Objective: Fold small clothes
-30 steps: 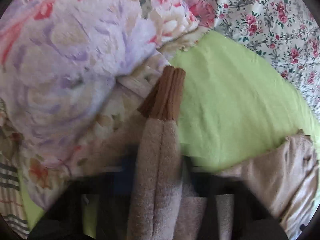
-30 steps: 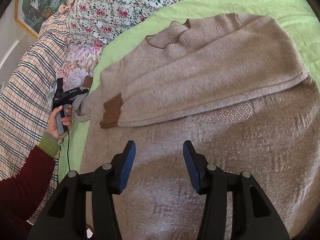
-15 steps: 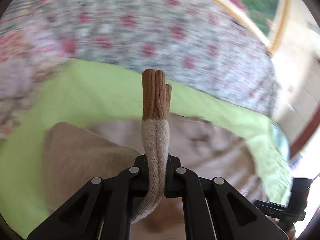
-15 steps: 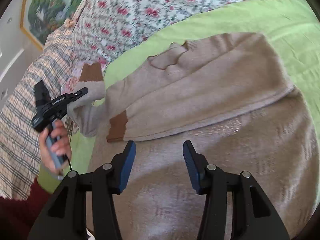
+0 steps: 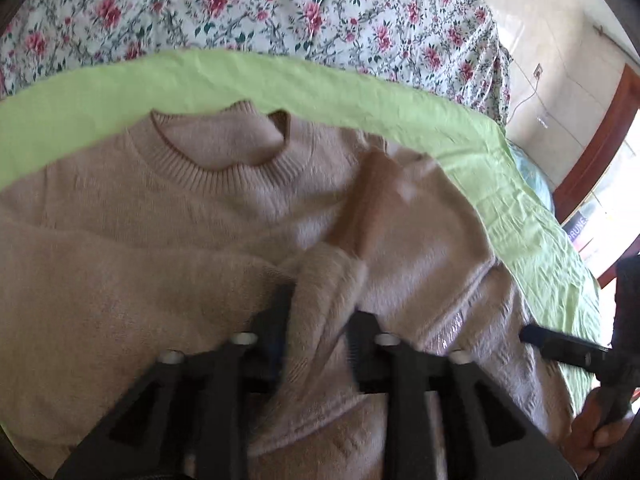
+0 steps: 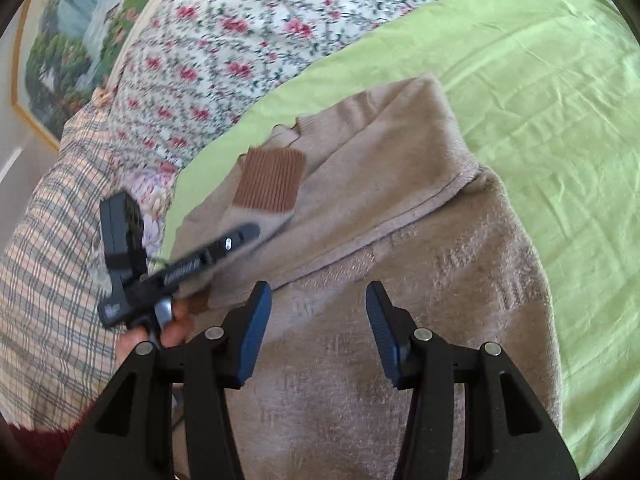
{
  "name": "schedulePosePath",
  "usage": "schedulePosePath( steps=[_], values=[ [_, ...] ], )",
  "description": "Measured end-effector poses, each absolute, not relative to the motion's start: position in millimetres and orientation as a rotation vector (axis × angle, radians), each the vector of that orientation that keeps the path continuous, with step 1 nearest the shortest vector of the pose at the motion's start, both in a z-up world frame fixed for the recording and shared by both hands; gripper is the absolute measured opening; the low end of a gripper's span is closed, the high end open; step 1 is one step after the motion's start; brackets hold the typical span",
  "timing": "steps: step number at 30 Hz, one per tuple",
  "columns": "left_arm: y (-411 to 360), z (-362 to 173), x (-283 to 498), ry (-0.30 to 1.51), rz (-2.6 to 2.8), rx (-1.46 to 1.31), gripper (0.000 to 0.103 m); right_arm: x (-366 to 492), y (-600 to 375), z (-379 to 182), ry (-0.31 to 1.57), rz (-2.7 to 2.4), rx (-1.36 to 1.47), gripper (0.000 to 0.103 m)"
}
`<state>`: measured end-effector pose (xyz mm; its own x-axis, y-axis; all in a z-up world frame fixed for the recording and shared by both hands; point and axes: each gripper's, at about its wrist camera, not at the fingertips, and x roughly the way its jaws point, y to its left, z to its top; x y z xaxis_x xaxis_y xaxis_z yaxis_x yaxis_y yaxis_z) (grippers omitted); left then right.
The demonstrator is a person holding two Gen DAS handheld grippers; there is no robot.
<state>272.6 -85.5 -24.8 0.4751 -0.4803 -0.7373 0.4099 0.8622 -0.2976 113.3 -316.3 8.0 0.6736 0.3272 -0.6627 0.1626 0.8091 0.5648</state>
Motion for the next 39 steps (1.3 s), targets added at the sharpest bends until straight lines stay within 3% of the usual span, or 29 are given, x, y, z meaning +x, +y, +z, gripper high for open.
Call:
schedulePosePath(
  steps=[2,4,7,9,16,17,18,20,25,26,28,33,39],
  values=[
    [-78.5,-25.2,263.7,0.922,-0.528,-0.074,0.054,123.1,-311.2,10.2,0.846,0.092,0.650,0.058],
    [-61.0,-21.8,247.0,0.907,-0.514,-0.078,0.058,135.0,-305.1,10.7,0.853,0.086,0.652,0.064],
    [-25.6,-20.0,223.4,0.902,-0.477,-0.111,0.059,157.8,-294.6,7.8,0.862,0.101,0.684,0.066],
    [-2.5,-15.9,211.2,0.887,-0.430,-0.109,0.059,176.4,-287.7,-2.3,0.919,0.087,0.701,0.072],
    [110.8,-33.2,205.8,0.930,-0.080,-0.142,0.061,204.9,-280.7,-32.6,0.969,0.041,0.741,0.072],
    [121.1,-39.0,211.4,0.953,-0.070,-0.169,0.061,209.5,-278.3,-35.3,0.976,0.035,0.726,0.066],
    [127.5,-43.9,217.0,0.967,-0.066,-0.190,0.061,213.4,-276.4,-36.0,0.983,0.033,0.708,0.040],
    [129.8,-47.8,229.2,0.968,-0.058,-0.191,0.061,218.5,-274.3,-30.7,0.976,0.073,0.713,0.012],
    [115.7,-44.9,263.7,0.966,0.012,-0.104,0.059,202.7,-278.9,50.2,0.692,0.140,0.606,0.011],
    [113.8,-42.1,266.1,0.950,0.035,-0.091,0.047,195.8,-284.5,65.1,0.637,0.136,0.591,0.011],
    [110.6,-33.6,262.6,0.902,0.060,-0.099,0.039,186.4,-298.7,79.1,0.577,0.103,0.562,0.011],
    [107.3,-36.0,246.0,0.879,0.120,-0.107,0.034,202.4,-312.9,29.9,0.740,0.055,0.492,0.011],
    [129.0,-40.1,239.7,0.895,0.101,-0.229,0.034,212.0,-310.8,-3.3,0.796,0.034,0.442,0.011]
  ],
)
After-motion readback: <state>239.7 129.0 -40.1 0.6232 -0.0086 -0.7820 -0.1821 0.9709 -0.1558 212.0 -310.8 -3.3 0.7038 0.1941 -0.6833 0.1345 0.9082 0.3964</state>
